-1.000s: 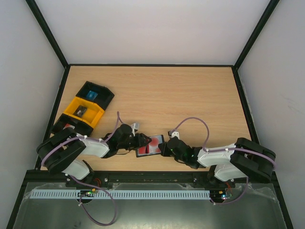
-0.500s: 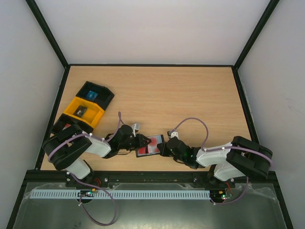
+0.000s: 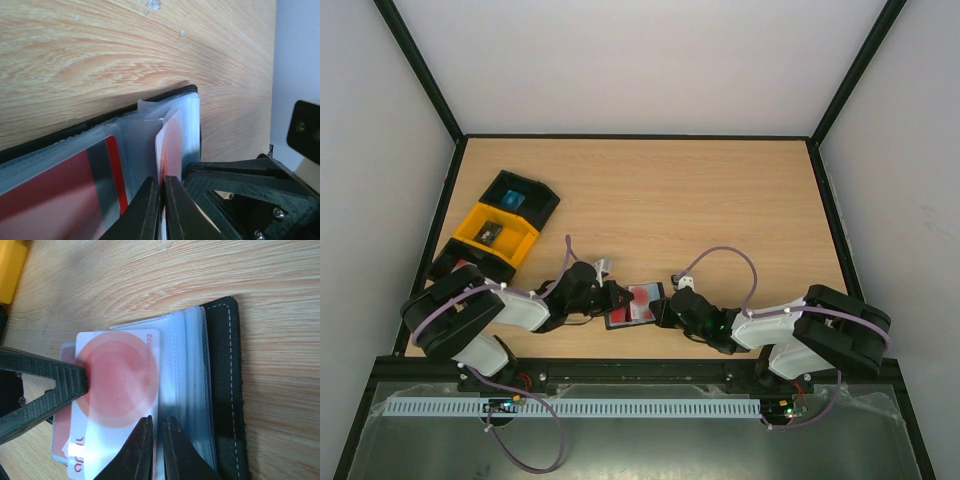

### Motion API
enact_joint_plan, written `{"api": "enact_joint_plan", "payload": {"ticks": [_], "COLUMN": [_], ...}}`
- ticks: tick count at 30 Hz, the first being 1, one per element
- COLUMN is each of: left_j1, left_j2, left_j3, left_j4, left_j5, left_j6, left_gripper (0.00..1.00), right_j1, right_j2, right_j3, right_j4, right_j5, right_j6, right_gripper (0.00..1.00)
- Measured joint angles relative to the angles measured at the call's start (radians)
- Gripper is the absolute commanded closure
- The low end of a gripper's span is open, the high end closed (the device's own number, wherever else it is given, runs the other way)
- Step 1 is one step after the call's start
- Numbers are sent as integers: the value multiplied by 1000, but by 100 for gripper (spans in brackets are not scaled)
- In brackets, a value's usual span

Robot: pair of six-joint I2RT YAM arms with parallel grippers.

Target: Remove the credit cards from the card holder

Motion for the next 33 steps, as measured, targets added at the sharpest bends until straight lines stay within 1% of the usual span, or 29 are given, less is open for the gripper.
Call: {"api": "enact_joint_plan", "payload": {"ticks": [2,12,15,20,23,27,33], "left_j1": [0,6,16,43,66,102,124], "left_j2": [-21,-87,-136,-280,-385,-527,-691], "left_j3": [0,0,0,0,0,6,40], "left_j4": [-16,-84,-147,-306,-410,-545,-701], "left_j5": [-5,-8,-15,-46,-60,-58,-10], "left_j6": [3,14,21,48,74,119,193], "left_gripper": [97,97,97,97,97,97,97], "right_j1": [0,0,0,0,0,0,0], "right_j2": [1,2,2,-18,-71,-192,-377], "right_j3": [0,0,1,14,19,47,110], "right_j4": [2,1,0,-45,-103,-196,-287], "right_j5": [1,4,5,5,7,6,-27], "right_j6": [0,2,2,-7,-25,-79,-171], "right_gripper": [91,91,91,90,87,81,71]}}
